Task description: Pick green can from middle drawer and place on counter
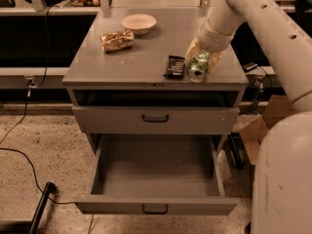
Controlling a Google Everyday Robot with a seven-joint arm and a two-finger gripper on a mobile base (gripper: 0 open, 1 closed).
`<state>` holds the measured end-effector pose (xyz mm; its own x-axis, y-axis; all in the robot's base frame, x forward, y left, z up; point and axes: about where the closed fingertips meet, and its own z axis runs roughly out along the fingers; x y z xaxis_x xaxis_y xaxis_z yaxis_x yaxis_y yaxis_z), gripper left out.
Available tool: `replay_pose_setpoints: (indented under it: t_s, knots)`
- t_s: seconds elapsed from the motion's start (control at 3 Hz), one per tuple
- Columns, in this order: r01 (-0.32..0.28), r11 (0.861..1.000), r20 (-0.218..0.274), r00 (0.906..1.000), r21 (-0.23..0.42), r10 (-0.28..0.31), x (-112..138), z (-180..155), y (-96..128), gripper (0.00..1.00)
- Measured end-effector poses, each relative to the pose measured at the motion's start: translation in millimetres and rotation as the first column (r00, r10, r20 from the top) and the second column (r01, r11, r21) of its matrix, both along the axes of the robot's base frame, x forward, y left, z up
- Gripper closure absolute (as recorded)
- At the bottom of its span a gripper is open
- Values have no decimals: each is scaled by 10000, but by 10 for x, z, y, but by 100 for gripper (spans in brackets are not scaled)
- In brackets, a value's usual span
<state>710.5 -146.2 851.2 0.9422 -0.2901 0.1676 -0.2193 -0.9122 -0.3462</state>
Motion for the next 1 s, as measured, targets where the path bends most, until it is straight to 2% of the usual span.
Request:
replay_pose_setpoints:
  t_s: [0.33,0.67,1.0]
  knots:
    - [-7,10000,60,10000,41,7,31,-21,23,60]
    - [-21,10000,104,9999,80,20,68,-60,54,29]
    - [-29,9999,124,9999,103,27,90,-87,73,6]
